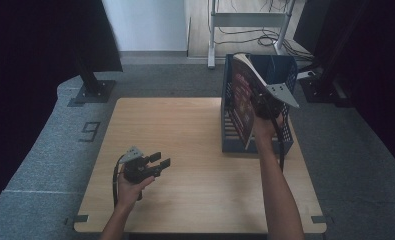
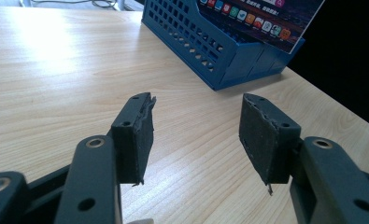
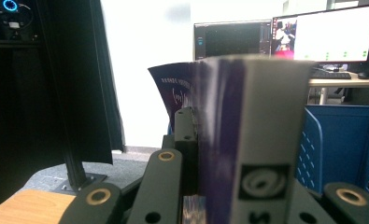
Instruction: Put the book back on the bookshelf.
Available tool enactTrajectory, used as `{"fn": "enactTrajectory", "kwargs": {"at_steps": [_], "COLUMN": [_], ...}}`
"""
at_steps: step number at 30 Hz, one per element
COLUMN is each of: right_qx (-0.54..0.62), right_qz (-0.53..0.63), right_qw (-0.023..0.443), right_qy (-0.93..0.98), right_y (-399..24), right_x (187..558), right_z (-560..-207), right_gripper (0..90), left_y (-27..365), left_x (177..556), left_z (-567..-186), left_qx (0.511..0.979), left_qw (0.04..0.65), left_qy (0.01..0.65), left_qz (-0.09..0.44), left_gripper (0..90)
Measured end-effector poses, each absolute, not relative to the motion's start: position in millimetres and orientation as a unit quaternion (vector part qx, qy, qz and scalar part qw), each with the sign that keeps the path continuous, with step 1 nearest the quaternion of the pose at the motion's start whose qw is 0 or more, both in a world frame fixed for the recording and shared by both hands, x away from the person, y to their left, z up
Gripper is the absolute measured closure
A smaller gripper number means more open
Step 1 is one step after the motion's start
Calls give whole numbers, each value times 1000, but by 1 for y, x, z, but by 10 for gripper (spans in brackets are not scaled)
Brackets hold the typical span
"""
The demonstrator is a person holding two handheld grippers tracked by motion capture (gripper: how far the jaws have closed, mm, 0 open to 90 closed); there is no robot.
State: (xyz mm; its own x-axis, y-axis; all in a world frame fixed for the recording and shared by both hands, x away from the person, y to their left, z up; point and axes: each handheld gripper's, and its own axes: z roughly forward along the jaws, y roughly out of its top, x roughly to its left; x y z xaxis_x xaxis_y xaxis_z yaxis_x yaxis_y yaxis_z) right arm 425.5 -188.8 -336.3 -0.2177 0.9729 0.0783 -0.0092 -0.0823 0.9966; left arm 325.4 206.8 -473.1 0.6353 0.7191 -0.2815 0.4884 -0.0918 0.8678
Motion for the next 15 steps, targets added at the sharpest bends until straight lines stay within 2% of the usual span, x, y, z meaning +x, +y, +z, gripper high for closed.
{"fn": "enactTrajectory", "kwargs": {"at_steps": [15], "right_qx": [470], "right_qz": [568], "right_qw": [439], "right_qy": [513], "right_y": [-185], "right_x": [446], "right_z": [-330], "right_gripper": [811], "left_y": [213], "left_x": [326], "left_z": [-475], "left_qx": [723], "left_qw": [537], "left_qy": [421], "left_qz": [105], "left_gripper": [447]}}
